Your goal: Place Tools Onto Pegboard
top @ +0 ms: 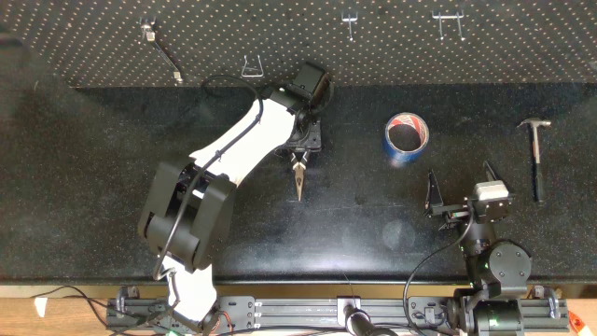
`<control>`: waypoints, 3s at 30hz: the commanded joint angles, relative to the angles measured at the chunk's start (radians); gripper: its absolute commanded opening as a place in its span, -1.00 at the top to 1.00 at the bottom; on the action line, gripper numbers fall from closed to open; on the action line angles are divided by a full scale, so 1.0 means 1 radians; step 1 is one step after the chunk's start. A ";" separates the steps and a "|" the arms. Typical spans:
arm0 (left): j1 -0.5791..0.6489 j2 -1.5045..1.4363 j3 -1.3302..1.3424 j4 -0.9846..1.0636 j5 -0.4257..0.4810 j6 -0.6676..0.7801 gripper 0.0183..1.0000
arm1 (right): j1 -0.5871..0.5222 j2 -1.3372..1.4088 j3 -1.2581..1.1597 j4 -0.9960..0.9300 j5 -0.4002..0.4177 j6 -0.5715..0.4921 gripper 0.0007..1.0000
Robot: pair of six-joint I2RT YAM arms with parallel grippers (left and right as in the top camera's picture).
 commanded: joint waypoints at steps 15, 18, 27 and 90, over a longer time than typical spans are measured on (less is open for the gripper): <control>0.001 -0.009 0.018 -0.014 -0.009 0.003 0.99 | 0.007 -0.011 -0.002 -0.008 0.009 -0.011 -0.95; 0.001 -0.089 0.018 -0.040 -0.051 0.003 0.98 | 0.007 -0.011 -0.002 -0.008 0.009 -0.011 -0.95; 0.003 -0.393 0.006 -0.157 -0.098 0.090 0.98 | 0.007 -0.011 -0.002 -0.008 0.009 -0.011 -0.95; 0.134 -0.590 -0.641 1.456 -0.455 0.277 0.98 | 0.007 -0.011 -0.002 -0.008 0.009 -0.011 -0.95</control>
